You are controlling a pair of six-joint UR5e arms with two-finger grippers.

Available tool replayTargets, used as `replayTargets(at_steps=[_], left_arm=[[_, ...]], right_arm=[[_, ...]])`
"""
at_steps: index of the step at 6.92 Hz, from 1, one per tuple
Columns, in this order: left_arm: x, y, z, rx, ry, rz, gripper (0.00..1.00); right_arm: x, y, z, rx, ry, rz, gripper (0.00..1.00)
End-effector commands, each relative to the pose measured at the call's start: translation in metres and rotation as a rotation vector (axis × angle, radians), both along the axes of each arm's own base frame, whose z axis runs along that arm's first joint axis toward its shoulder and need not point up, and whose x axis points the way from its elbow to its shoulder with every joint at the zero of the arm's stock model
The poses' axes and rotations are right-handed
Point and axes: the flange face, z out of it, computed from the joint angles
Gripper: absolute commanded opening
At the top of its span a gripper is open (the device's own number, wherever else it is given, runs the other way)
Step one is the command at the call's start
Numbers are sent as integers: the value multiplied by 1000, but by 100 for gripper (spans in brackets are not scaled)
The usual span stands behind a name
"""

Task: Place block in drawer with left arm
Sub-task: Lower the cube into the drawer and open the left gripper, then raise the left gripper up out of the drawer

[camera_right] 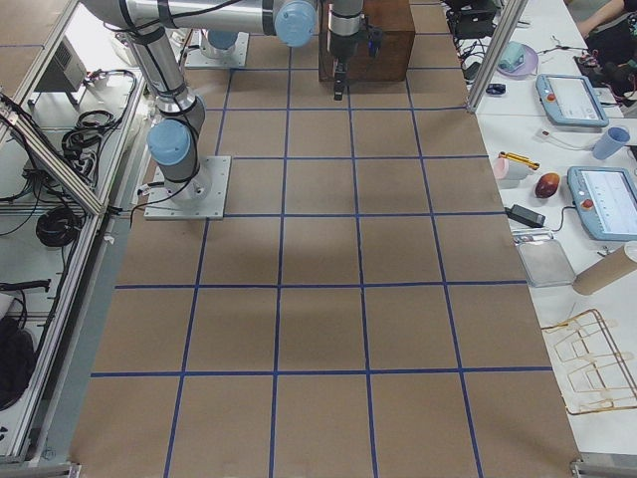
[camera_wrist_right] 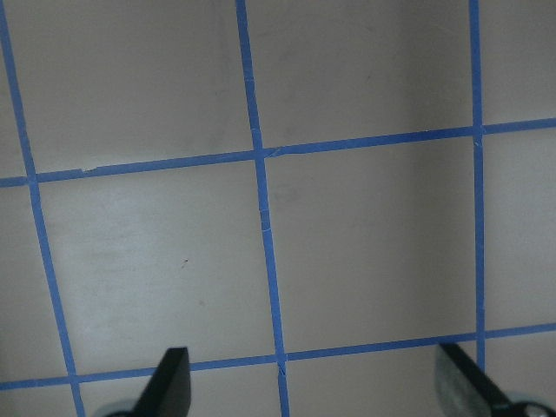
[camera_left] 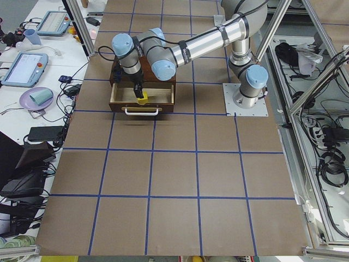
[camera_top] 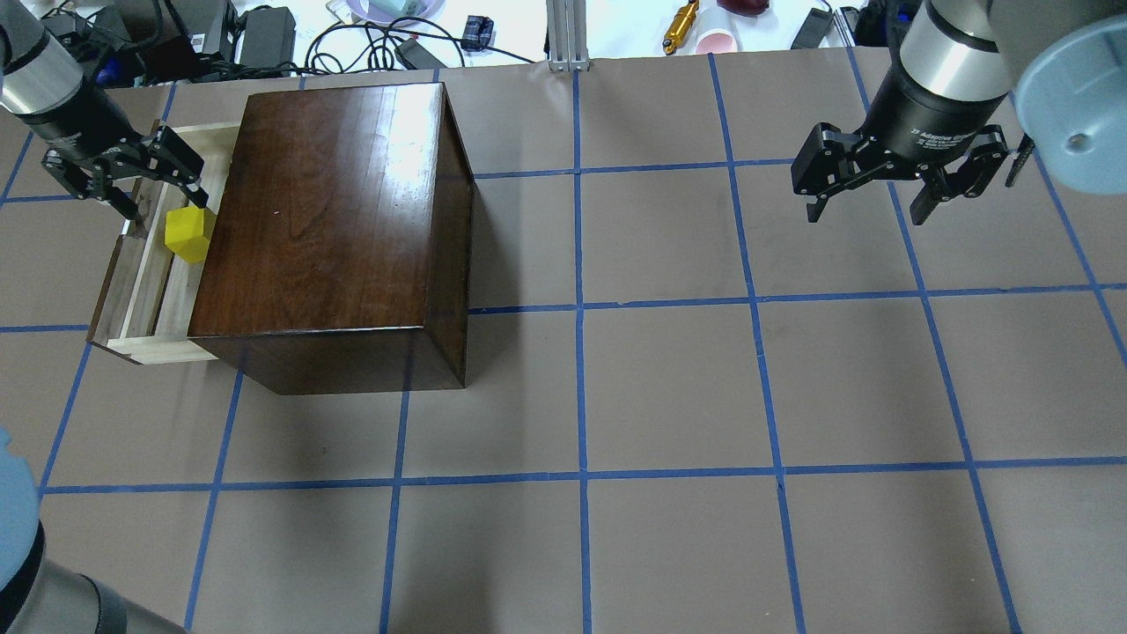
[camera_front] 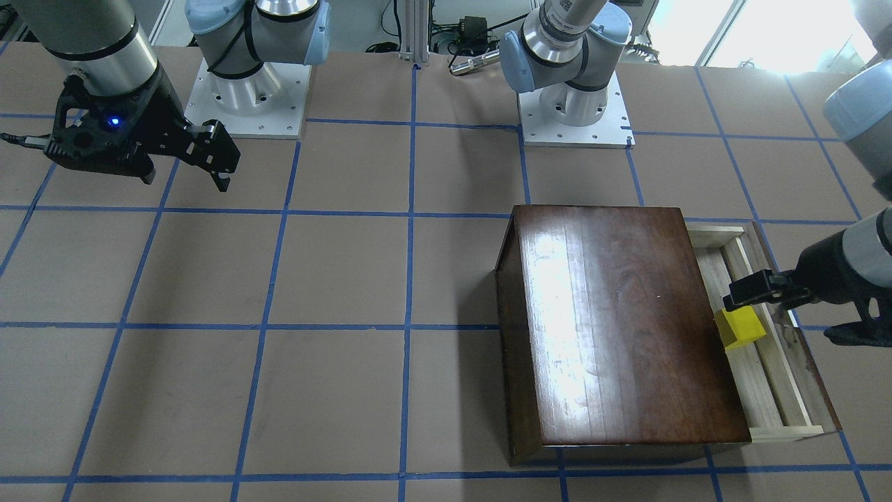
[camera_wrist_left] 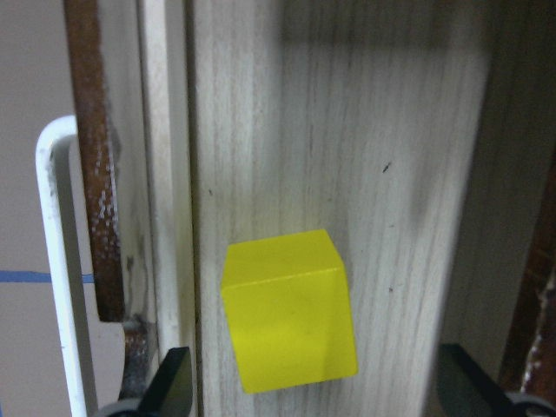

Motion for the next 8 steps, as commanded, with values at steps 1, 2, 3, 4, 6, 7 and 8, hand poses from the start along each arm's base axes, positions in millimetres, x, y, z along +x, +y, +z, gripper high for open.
replayTargets(at_steps=[1, 2, 3, 4, 6, 7, 8], left_arm=[[-16, 26, 52, -31, -16, -6, 100], [-23, 40, 75, -48, -29, -6, 100], [-27, 54, 97, -72, -42, -2, 100], [-30, 65, 115, -95, -59, 0, 100], [-41, 95, 146, -106, -65, 1, 100], [-45, 101, 148, -106, -65, 0, 100], [-48, 104, 150, -107, -62, 0, 100]], right_arm=[[0, 0, 0, 0, 0, 0, 100], [0, 0, 0, 0, 0, 0, 100], [0, 0, 0, 0, 0, 0, 100], [0, 0, 0, 0, 0, 0, 100], [0, 0, 0, 0, 0, 0, 100], [0, 0, 0, 0, 0, 0, 100], [0, 0, 0, 0, 0, 0, 100]])
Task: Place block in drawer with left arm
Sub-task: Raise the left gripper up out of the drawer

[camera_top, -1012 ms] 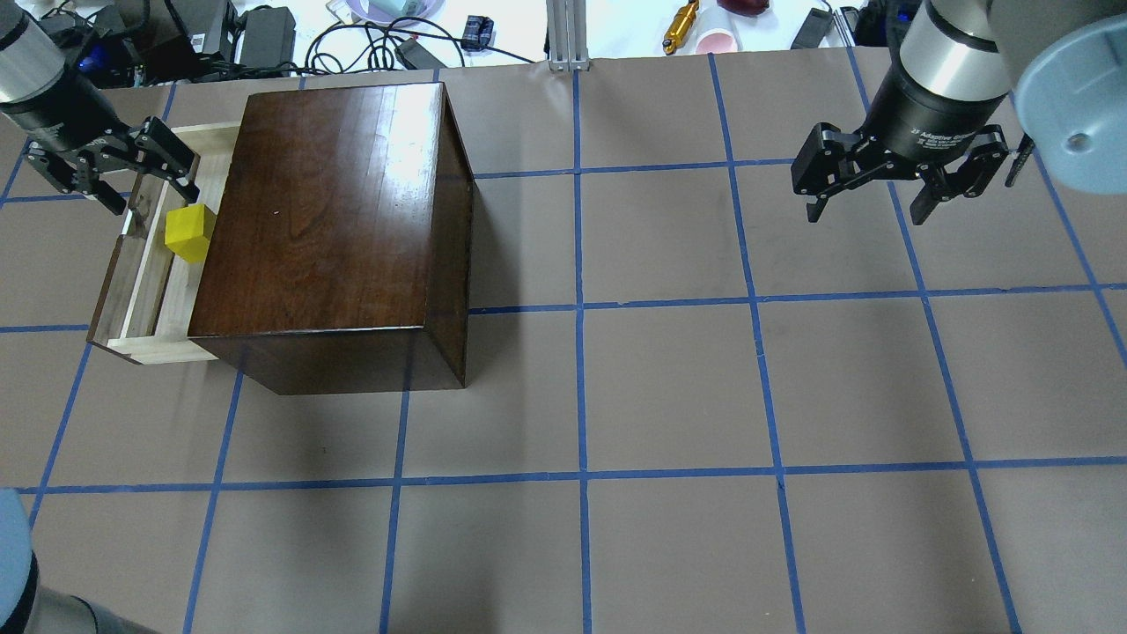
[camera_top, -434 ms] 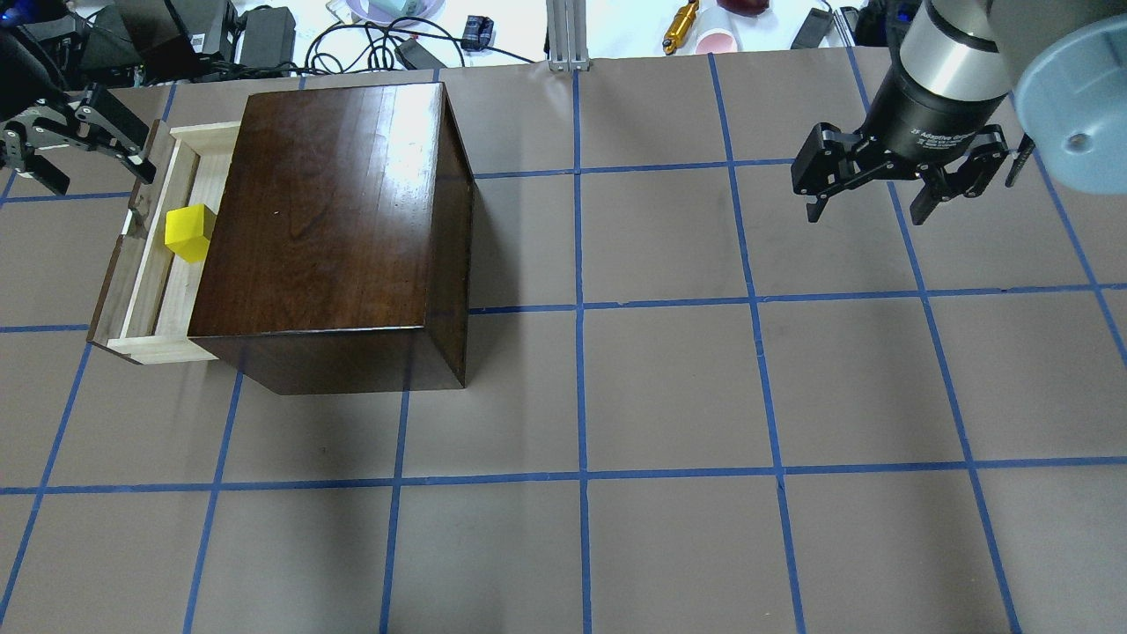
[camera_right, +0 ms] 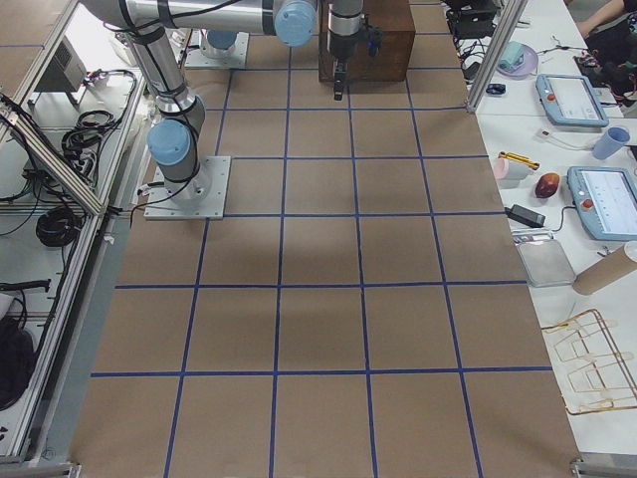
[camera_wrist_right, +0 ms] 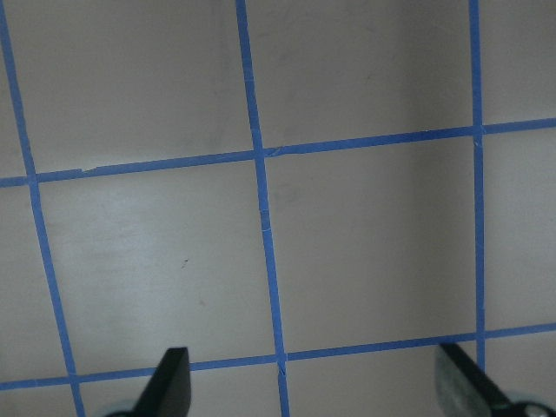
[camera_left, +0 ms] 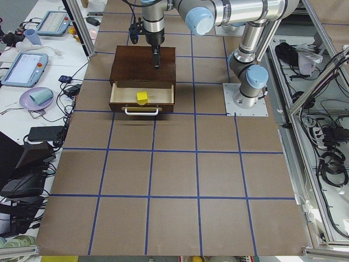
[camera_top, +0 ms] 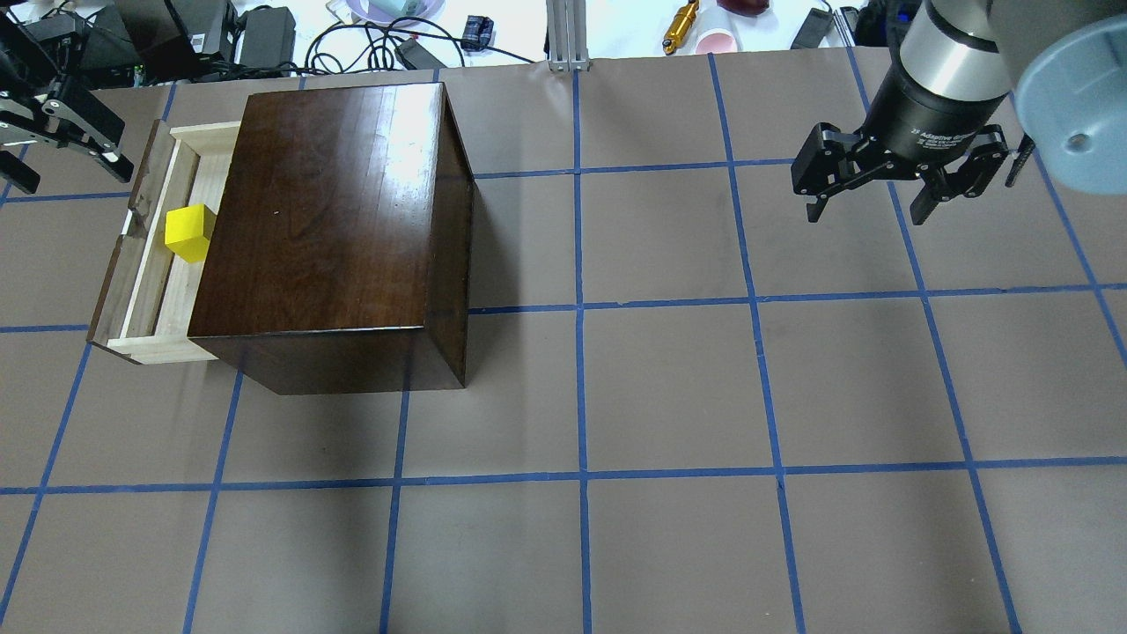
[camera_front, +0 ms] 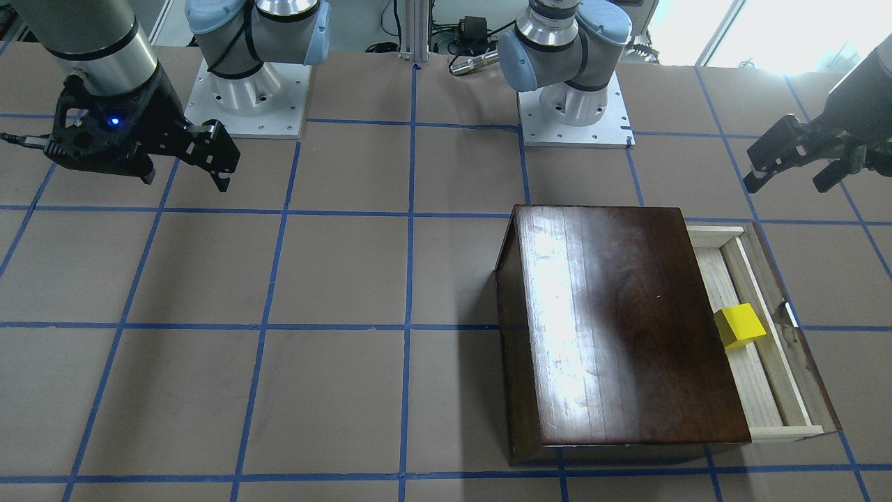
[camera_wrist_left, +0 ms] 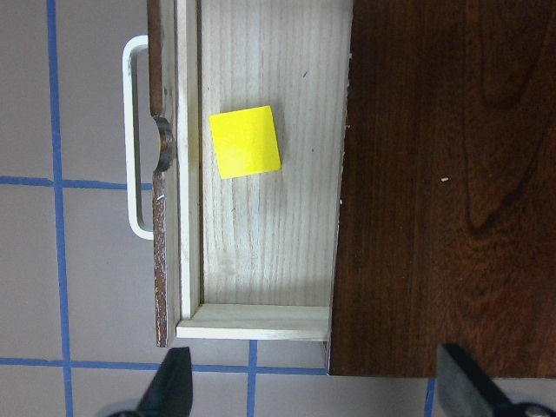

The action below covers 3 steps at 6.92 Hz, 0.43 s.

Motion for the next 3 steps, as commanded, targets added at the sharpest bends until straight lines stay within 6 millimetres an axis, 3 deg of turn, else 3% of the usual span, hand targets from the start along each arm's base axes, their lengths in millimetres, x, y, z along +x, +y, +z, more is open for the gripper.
replayTargets(at_steps=[1, 2, 3], left_arm=[[-8, 4, 1, 14, 6, 21, 100], [-36, 1, 1, 16, 6, 33, 100], [-79, -1, -1, 25, 4, -9, 100]], right_arm=[[0, 0, 0, 0, 0, 0, 100], [0, 0, 0, 0, 0, 0, 100], [0, 0, 0, 0, 0, 0, 100]])
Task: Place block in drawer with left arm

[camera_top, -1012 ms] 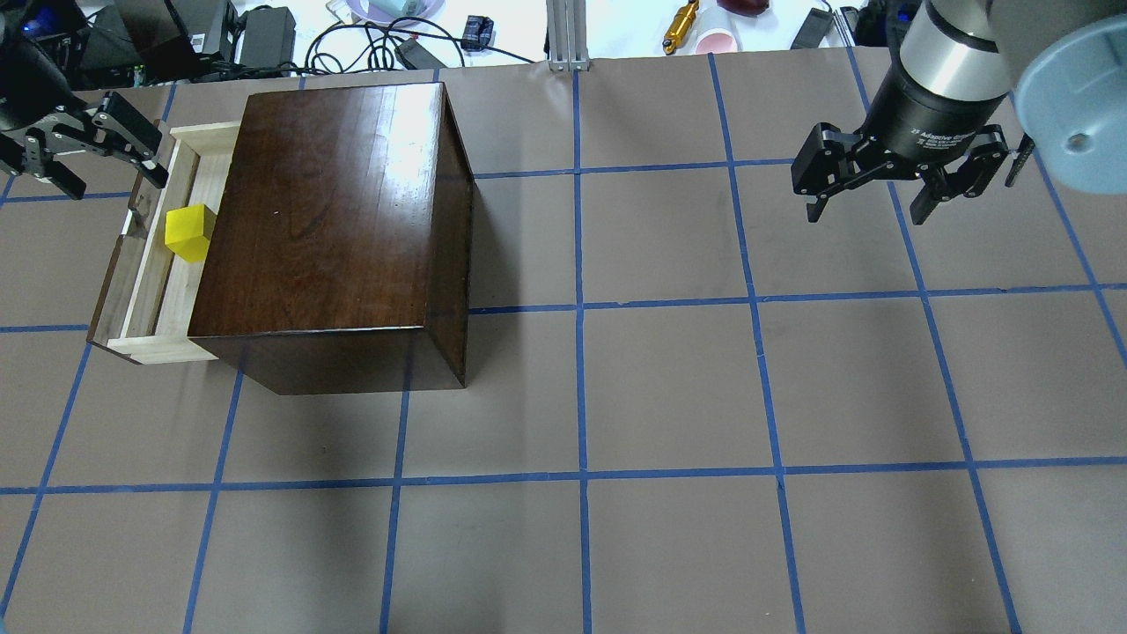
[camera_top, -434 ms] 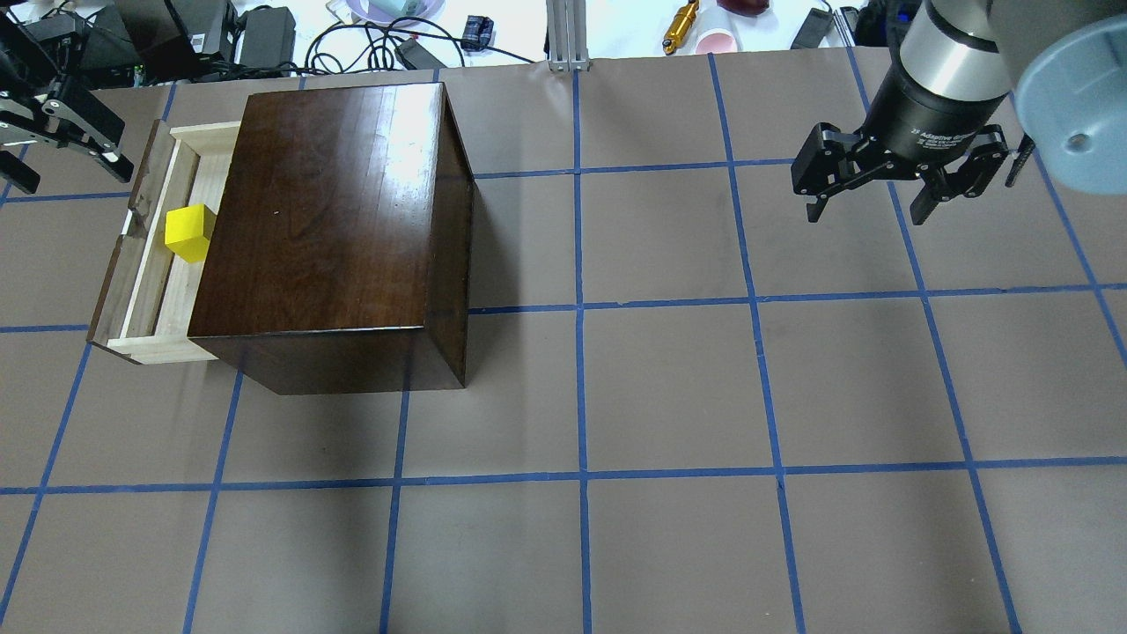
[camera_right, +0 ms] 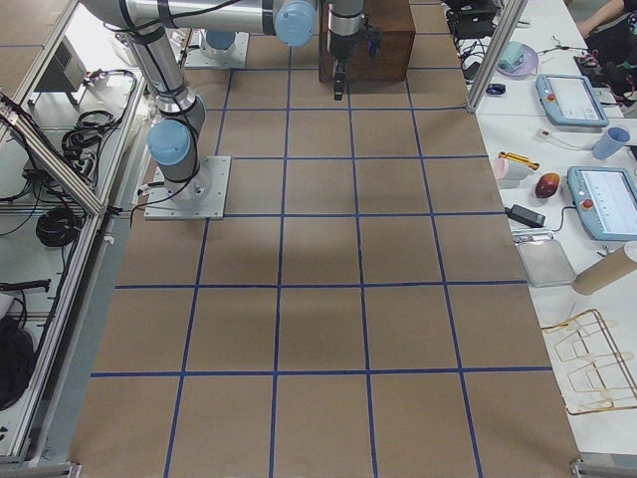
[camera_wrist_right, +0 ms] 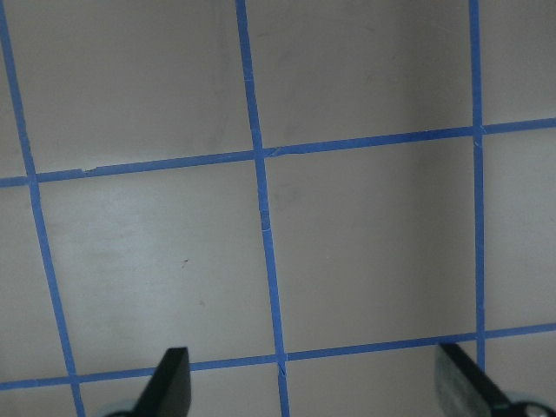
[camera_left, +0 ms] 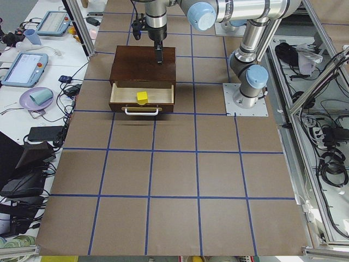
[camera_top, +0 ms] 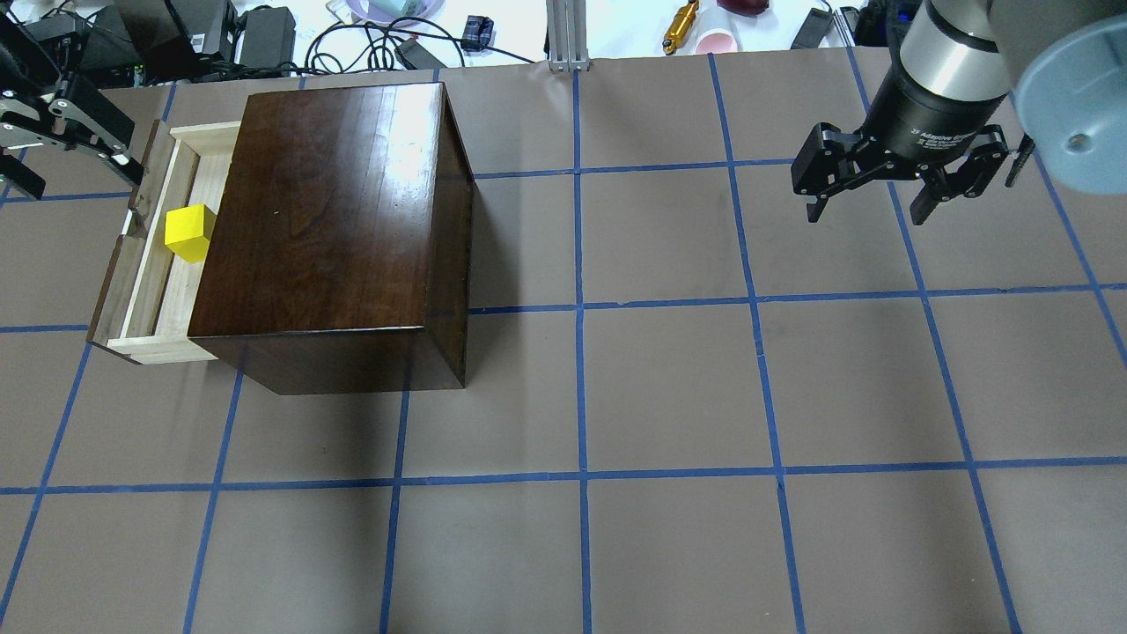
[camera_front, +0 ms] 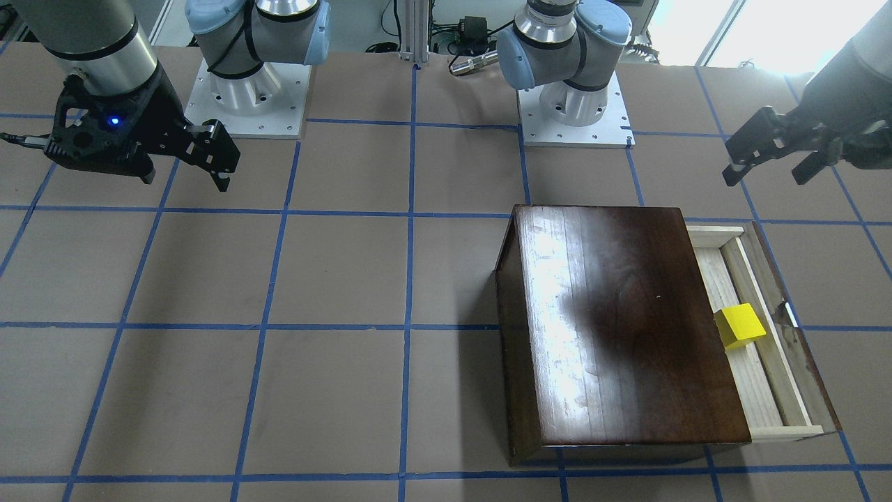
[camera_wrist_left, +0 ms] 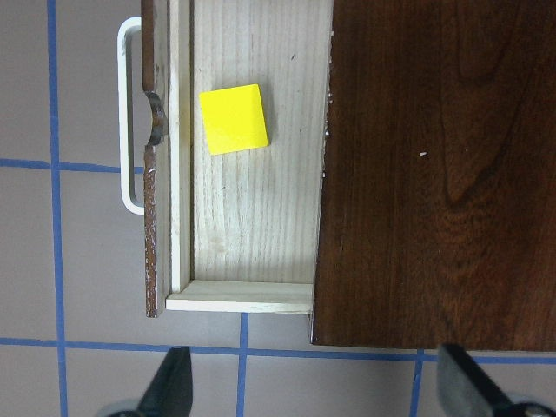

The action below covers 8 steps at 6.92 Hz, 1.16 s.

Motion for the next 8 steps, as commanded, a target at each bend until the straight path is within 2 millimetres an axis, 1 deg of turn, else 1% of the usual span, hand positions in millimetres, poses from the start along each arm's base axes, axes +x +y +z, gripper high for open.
replayTargets(at_steps=[1, 2, 5, 6, 7, 8], left_arm=[[-76, -4, -7, 16, -7, -25, 100], [-94, -4, -11, 24, -11, -45, 100], [-126, -5, -18, 27, -9, -92, 100], [-133, -7, -19, 17, -8, -71, 100], [-135, -15, -23, -2, -7, -77, 100], [-140, -17, -27, 4, -11, -86, 100]], right_arm=[[0, 0, 0, 0, 0, 0, 100], [0, 0, 0, 0, 0, 0, 100], [0, 0, 0, 0, 0, 0, 100], [0, 0, 0, 0, 0, 0, 100], [0, 0, 0, 0, 0, 0, 100], [0, 0, 0, 0, 0, 0, 100]])
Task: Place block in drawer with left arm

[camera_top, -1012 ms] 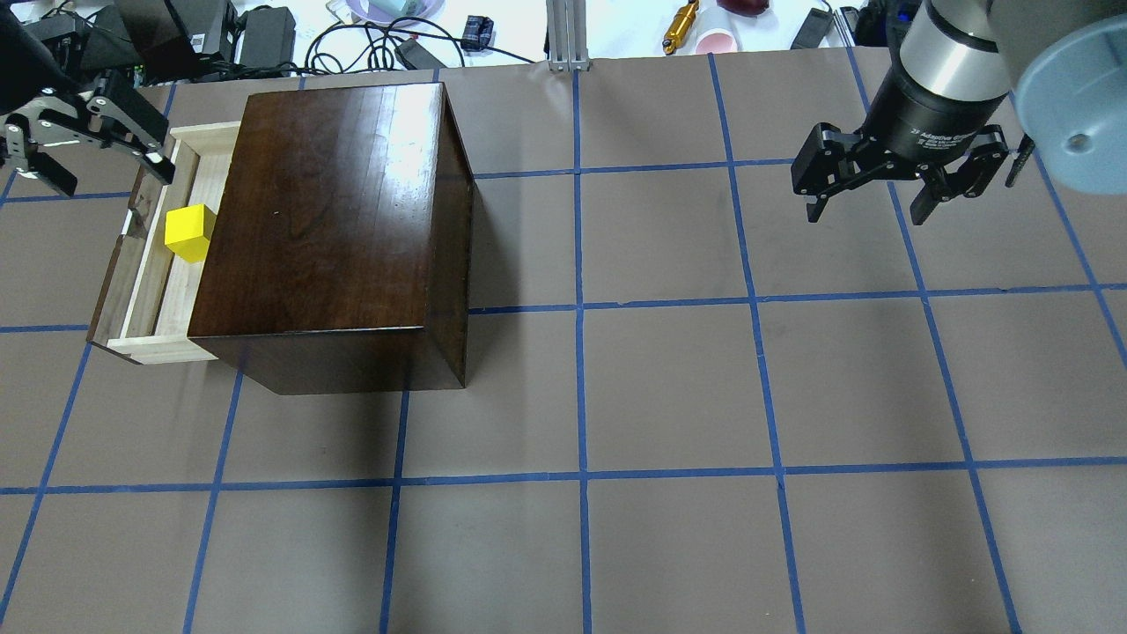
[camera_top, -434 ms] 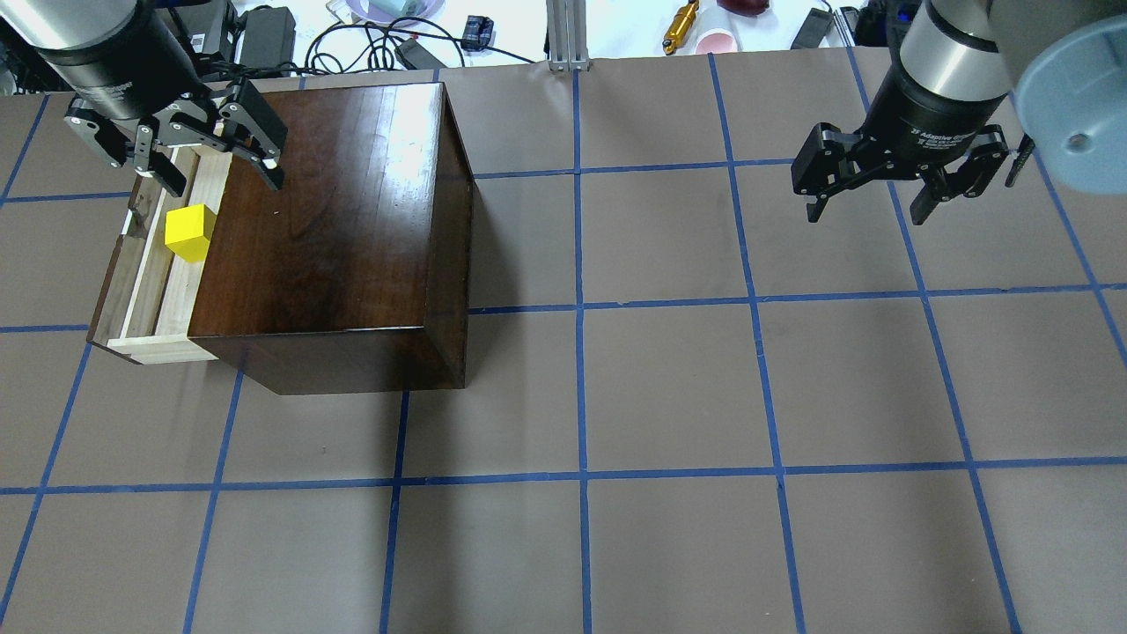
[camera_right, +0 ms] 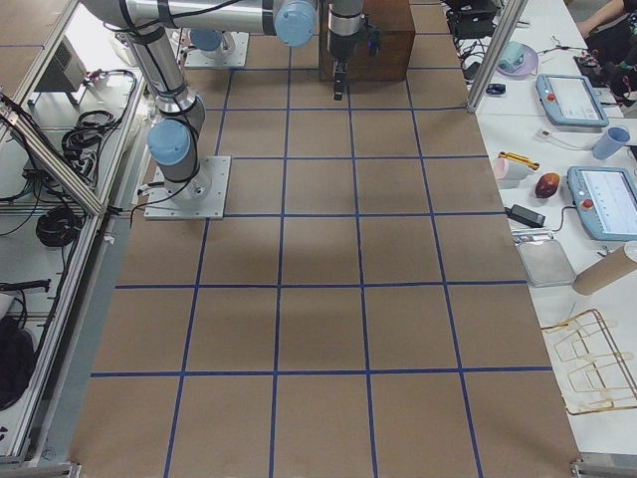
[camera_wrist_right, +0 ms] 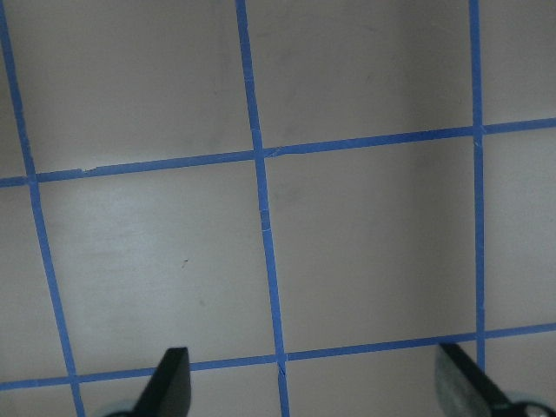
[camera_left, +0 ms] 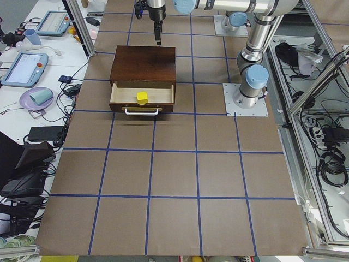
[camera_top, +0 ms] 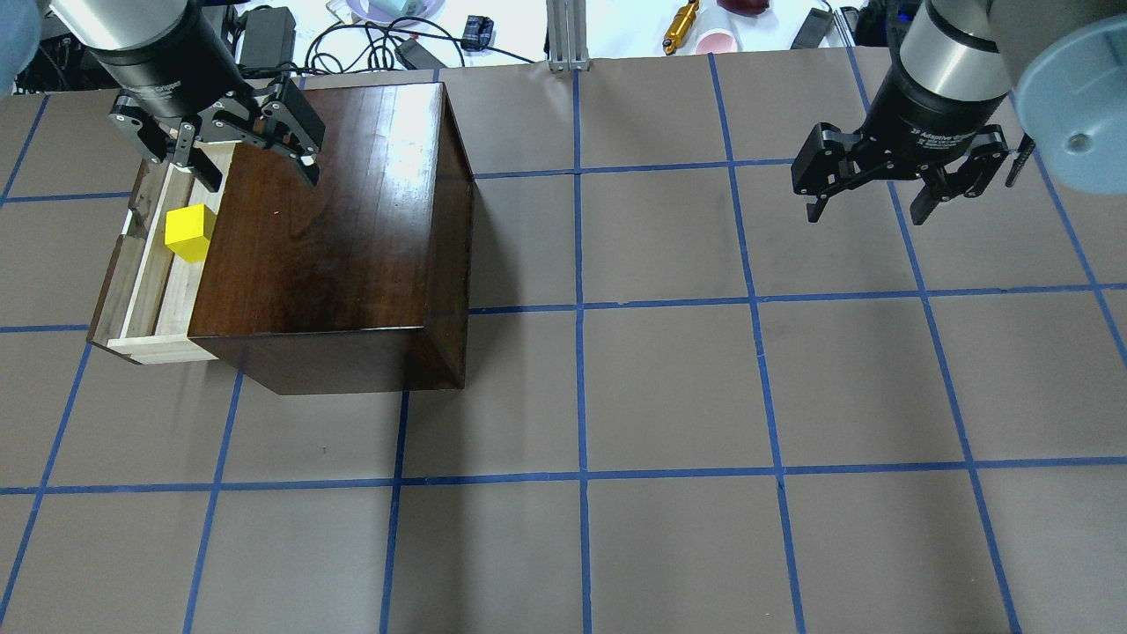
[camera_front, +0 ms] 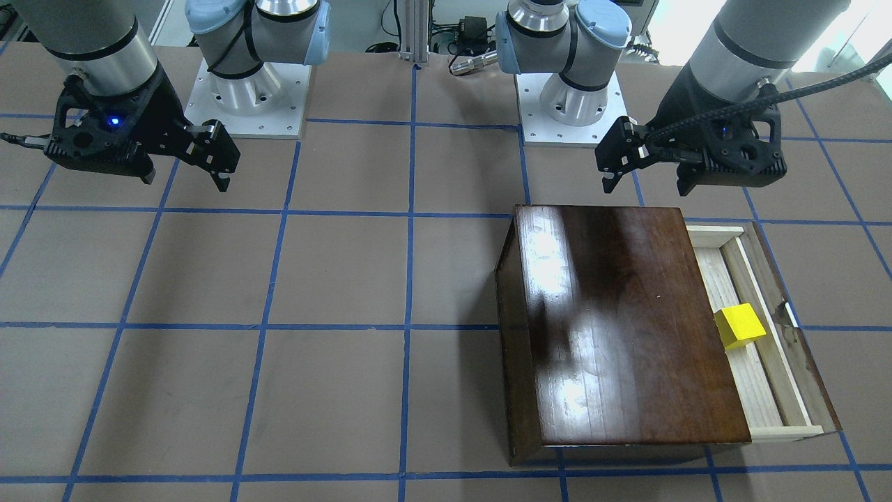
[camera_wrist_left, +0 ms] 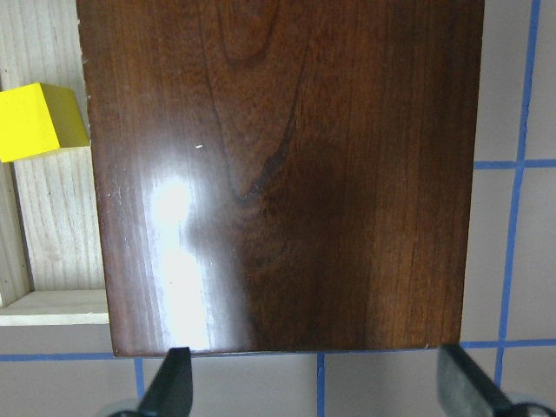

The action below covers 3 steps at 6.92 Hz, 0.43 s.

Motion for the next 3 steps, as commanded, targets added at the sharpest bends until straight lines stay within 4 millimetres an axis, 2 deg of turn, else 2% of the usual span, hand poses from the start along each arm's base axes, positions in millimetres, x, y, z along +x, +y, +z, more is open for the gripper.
replayTargets(at_steps=[1, 3], left_arm=[[-14, -3, -5, 0, -4, -8, 100], [-14, -3, -4, -9, -4, 18, 100]], right_arm=[[0, 0, 0, 0, 0, 0, 100], [0, 0, 0, 0, 0, 0, 100]])
